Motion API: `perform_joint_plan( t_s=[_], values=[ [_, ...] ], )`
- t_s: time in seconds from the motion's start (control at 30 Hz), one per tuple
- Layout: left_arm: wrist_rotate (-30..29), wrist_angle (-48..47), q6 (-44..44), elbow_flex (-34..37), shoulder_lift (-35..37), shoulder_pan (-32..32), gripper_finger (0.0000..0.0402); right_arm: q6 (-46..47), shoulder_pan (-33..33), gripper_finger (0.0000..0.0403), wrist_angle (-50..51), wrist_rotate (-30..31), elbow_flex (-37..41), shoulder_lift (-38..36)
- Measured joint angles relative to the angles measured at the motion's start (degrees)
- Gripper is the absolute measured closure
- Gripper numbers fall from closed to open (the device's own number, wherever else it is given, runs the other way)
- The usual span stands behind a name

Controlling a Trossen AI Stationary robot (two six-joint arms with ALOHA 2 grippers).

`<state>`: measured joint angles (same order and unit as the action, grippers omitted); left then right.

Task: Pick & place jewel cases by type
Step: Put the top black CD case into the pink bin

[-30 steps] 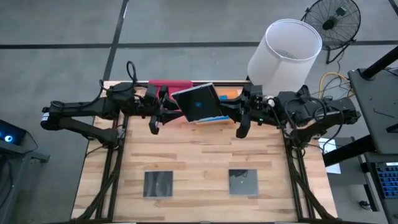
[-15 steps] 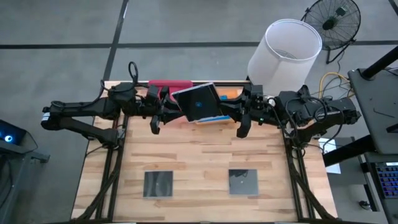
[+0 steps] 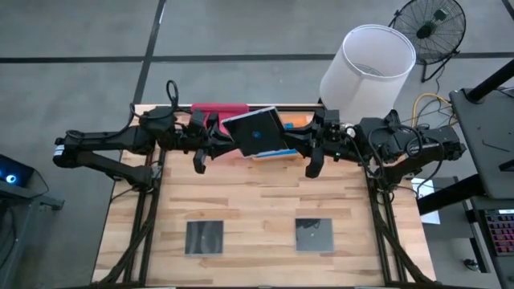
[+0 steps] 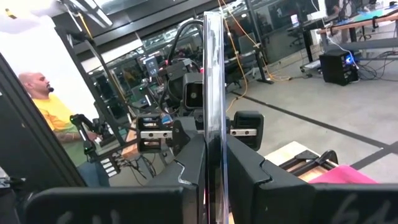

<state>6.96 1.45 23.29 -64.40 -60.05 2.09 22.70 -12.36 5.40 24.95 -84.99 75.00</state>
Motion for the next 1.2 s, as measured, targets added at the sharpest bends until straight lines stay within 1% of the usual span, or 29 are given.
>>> perform_joint_plan(
  t_s=[0.23,0.33,0.47,0.67,0.73,0.97,1.2],
  values=[
    [0.23,0.67,0.87,0.04,0.0,0.0,0.0365,-0.04,0.04,0.0369,0.01,-0.02,0.0,0.02],
    [2.17,2.56,0.94,0.05,0.0,0.04,0.0365,-0.04,0.04,0.0369,-0.08,-0.14,-0.07,0.02],
    [2.23,4.63,1.22,0.06,0.0,0.07,0.0365,-0.07,0.04,0.0369,0.2,-0.37,-0.07,0.13],
    [2.49,4.73,2.22,0.06,-0.19,0.07,0.0363,-0.2,0.04,0.0369,0.21,-0.35,-0.02,0.13],
    [2.58,4.78,2.26,0.07,-0.27,0.07,0.0356,-0.2,0.04,0.0369,0.22,-0.33,-0.02,0.15],
    [3.06,5.2,2.15,0.07,-0.47,0.07,0.0315,-0.46,0.02,0.0369,-0.21,0.28,0.0,1.66],
    [3.06,4.92,1.87,0.04,-0.48,0.04,0.031,-0.44,0.0,0.0369,-0.14,0.39,0.02,1.75]
  ],
)
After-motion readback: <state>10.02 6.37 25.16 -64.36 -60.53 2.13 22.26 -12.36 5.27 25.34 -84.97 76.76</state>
